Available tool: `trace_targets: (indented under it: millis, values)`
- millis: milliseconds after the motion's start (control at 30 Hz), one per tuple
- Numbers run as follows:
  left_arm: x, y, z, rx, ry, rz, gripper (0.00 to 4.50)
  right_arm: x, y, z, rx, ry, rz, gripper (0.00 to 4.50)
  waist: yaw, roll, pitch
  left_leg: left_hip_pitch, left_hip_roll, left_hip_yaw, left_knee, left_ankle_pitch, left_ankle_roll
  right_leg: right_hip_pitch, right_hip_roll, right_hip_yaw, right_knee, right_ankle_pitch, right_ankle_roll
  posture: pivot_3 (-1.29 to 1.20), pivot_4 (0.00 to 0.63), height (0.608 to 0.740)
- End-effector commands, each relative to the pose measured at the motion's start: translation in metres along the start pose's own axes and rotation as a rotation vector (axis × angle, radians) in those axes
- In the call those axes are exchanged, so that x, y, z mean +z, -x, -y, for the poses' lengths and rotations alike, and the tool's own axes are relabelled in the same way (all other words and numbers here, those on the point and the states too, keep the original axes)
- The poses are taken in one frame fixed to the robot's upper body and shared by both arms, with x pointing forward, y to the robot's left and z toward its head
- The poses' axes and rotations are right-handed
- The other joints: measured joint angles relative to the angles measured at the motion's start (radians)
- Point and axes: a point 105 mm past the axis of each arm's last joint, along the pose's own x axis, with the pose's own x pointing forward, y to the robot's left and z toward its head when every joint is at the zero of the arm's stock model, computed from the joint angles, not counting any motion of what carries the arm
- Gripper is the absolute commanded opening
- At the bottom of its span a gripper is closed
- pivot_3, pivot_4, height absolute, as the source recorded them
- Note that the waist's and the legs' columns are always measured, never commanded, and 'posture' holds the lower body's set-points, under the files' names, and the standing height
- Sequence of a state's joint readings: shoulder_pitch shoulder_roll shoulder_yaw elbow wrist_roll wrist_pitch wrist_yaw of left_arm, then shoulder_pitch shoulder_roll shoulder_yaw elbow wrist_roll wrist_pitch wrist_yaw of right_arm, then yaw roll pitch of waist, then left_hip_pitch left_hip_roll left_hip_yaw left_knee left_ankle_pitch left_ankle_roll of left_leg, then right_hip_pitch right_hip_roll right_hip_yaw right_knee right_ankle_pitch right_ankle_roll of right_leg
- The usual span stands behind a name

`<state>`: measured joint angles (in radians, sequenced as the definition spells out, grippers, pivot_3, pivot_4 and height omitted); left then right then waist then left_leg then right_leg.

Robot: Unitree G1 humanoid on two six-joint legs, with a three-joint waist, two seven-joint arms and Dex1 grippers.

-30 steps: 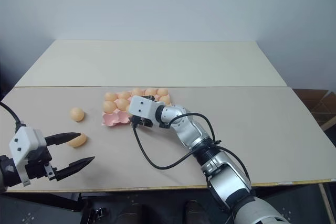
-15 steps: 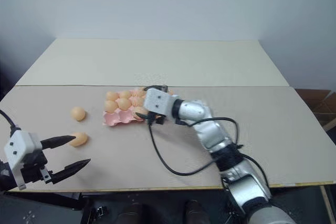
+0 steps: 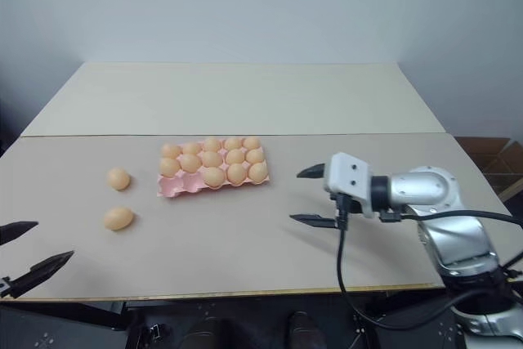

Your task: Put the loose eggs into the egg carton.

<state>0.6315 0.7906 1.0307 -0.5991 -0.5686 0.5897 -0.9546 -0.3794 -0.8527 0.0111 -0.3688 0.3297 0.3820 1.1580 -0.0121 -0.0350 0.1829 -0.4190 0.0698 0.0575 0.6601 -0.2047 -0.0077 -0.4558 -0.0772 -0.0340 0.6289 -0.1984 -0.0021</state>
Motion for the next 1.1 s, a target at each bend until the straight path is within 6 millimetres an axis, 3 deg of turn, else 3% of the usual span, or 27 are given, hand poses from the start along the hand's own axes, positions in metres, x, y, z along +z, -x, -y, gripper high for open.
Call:
trace_targets:
  millis: [33, 267, 500, 800, 1033, 1100]
  values:
    - [0.008, 0.004, -0.008, 0.044, -0.030, 0.027, 4.50, 0.007, 0.008, 0.000, -0.016, 0.038, 0.003, 4.46, 0.000, 0.000, 0.000, 0.000, 0.000, 0.000, 0.000, 0.000, 0.000, 0.000, 0.000, 0.000, 0.000, 0.000, 0.000, 0.00, 0.150, 0.740]
    - [0.006, -0.012, -0.006, 0.037, -0.029, 0.040, 4.50, -0.001, -0.001, 0.000, -0.044, 0.033, -0.012, 4.46, 0.000, -0.001, -0.001, 0.000, 0.000, 0.000, 0.000, 0.000, 0.000, 0.000, 0.000, 0.000, 0.000, 0.000, 0.000, 0.00, 0.150, 0.740]
    - [0.006, -0.068, -0.012, 0.056, 0.037, 0.120, 4.50, 0.005, -0.013, -0.004, -0.072, 0.044, 0.019, 4.46, 0.010, -0.003, -0.002, 0.000, 0.000, 0.000, 0.001, 0.001, 0.001, 0.001, 0.001, 0.001, 0.001, 0.000, 0.000, 0.00, 0.150, 0.740]
    - [-0.008, -0.118, -0.006, -0.010, 0.085, 0.132, 4.50, 0.011, -0.016, -0.007, -0.113, 0.052, 0.020, 4.46, 0.014, -0.005, -0.003, -0.001, -0.001, 0.002, 0.001, 0.001, 0.002, 0.000, 0.001, 0.003, 0.001, 0.003, 0.004, 0.00, 0.150, 0.740]
    - [-0.015, -0.136, 0.002, -0.052, 0.110, 0.111, 4.50, 0.013, -0.014, -0.012, -0.129, 0.054, 0.009, 4.46, 0.017, -0.006, -0.004, -0.001, -0.001, 0.002, 0.001, 0.001, 0.002, 0.000, 0.001, 0.003, 0.001, 0.003, 0.004, 0.00, 0.150, 0.740]
    - [-0.013, -0.138, 0.002, -0.057, 0.139, 0.130, 4.11, 0.013, -0.014, -0.012, -0.140, 0.051, 0.005, 4.50, 0.017, -0.006, -0.004, 0.000, -0.001, 0.002, 0.001, 0.001, 0.002, 0.000, 0.001, 0.003, 0.001, 0.003, 0.004, 0.00, 0.150, 0.740]
